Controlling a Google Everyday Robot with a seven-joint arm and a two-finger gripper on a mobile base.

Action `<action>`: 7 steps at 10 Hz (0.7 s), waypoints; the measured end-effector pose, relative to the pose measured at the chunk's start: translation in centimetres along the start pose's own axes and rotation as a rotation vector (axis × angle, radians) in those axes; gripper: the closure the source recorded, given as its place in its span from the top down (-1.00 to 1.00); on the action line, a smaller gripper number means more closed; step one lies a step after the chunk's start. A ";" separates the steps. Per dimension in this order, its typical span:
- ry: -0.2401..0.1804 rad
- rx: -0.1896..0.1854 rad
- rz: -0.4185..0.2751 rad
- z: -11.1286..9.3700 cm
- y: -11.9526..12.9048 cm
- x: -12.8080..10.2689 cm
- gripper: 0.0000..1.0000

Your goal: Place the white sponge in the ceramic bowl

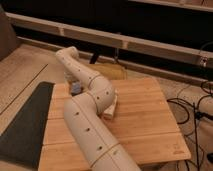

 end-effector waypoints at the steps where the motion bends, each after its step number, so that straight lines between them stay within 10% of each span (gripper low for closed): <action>1: 0.004 -0.017 0.004 0.5 0.1 0.0 0.30; 4: -0.049 -0.079 0.001 1.2 0.3 -1.0 0.27; 7: -0.081 -0.106 -0.034 1.5 0.1 -1.5 -0.28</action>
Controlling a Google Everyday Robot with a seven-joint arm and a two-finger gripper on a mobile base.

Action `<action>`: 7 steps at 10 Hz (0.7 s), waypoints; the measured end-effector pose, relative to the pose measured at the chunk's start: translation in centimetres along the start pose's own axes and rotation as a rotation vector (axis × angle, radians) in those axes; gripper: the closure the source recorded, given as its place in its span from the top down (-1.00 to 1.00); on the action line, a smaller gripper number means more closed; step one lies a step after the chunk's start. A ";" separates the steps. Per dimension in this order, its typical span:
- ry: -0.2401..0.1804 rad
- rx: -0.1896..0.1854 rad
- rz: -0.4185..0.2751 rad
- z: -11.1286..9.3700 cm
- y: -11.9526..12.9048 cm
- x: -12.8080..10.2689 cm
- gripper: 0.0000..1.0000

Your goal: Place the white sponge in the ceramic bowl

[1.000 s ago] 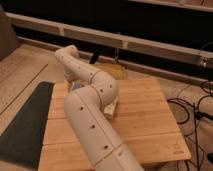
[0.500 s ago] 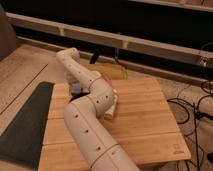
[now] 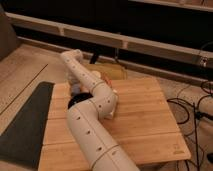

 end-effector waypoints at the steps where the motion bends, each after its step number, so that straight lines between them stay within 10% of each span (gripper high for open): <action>1: -0.009 -0.007 -0.012 0.0 -0.1 -0.1 -0.47; 4: -0.025 -0.012 -0.040 -0.1 -0.2 -0.4 -0.97; 7: -0.080 0.014 -0.073 -2.2 -0.4 -1.8 -1.00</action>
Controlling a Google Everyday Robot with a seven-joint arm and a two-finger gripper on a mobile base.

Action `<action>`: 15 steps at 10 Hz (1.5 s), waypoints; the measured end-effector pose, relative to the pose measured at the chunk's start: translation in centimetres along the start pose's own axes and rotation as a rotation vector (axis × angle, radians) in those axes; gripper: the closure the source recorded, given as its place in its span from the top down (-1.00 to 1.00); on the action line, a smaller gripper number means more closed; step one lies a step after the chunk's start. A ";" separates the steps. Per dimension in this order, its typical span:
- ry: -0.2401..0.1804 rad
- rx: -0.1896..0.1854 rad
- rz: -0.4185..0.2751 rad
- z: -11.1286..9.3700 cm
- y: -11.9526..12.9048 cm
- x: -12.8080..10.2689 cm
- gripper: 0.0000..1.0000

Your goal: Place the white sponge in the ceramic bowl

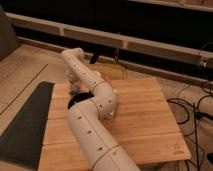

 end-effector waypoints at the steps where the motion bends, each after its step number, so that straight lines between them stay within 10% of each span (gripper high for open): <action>1: -0.018 0.006 -0.009 -0.7 -0.1 -0.5 -1.00; 9: -0.151 -0.003 -0.085 -7.8 1.5 -3.8 -1.00; 15: -0.156 -0.017 -0.154 -11.7 3.9 -4.0 -1.00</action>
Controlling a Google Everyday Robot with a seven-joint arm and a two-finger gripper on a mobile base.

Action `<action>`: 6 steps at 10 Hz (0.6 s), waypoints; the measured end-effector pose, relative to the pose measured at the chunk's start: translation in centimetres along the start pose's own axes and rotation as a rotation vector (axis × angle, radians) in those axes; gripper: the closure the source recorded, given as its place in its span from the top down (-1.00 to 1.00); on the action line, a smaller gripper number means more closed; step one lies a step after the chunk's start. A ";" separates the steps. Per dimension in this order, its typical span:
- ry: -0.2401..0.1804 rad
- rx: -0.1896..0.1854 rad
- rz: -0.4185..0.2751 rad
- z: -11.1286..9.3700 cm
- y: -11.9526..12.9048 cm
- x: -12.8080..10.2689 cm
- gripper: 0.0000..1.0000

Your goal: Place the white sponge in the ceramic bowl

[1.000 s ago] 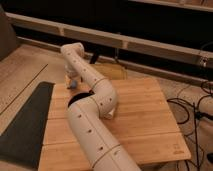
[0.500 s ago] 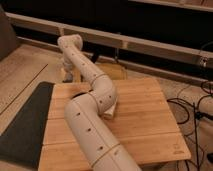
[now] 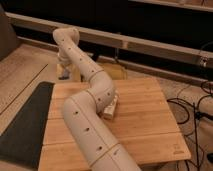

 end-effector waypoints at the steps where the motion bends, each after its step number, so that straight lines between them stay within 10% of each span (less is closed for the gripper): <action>1: 0.000 0.000 -0.001 0.0 0.0 0.0 -1.00; 6: 0.075 0.001 -0.030 0.1 1.6 0.9 -1.00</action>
